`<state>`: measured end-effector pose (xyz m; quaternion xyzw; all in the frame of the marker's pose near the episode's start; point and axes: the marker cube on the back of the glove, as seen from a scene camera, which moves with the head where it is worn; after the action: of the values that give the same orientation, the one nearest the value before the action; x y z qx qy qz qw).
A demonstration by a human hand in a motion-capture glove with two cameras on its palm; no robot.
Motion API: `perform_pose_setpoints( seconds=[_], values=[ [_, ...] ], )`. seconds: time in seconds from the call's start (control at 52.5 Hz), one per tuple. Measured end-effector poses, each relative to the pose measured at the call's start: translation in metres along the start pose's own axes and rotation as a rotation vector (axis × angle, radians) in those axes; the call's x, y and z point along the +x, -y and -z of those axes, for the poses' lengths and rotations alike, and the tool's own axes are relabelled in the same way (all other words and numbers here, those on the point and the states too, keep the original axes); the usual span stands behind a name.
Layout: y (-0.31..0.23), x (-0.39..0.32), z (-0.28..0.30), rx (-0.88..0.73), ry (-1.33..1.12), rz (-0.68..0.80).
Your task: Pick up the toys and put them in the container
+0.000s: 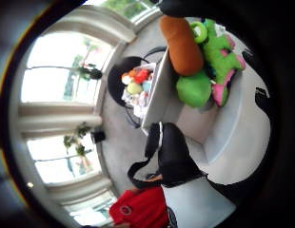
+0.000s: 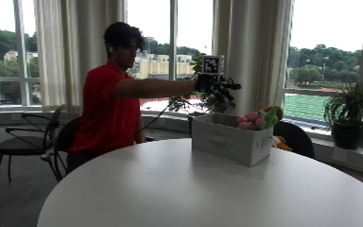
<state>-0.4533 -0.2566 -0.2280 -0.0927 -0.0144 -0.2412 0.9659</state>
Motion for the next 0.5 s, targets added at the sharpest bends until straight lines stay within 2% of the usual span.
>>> perform_pose_setpoints(
  seconds=[0.057,0.133,0.21,0.305,0.362,0.419,0.496],
  values=[
    [-0.005,-0.001,-0.003,-0.006,0.004,0.045],
    [-0.007,0.002,-0.005,-0.02,0.024,-0.027],
    [-0.011,0.015,-0.004,-0.017,-0.008,0.052],
    [-0.007,0.082,-0.004,0.007,-0.203,0.096],
    [-0.012,0.084,-0.005,0.012,-0.225,0.111],
    [-0.016,0.078,-0.004,0.011,-0.179,0.067],
    [-0.027,0.029,-0.007,0.003,-0.07,-0.051]
  ],
)
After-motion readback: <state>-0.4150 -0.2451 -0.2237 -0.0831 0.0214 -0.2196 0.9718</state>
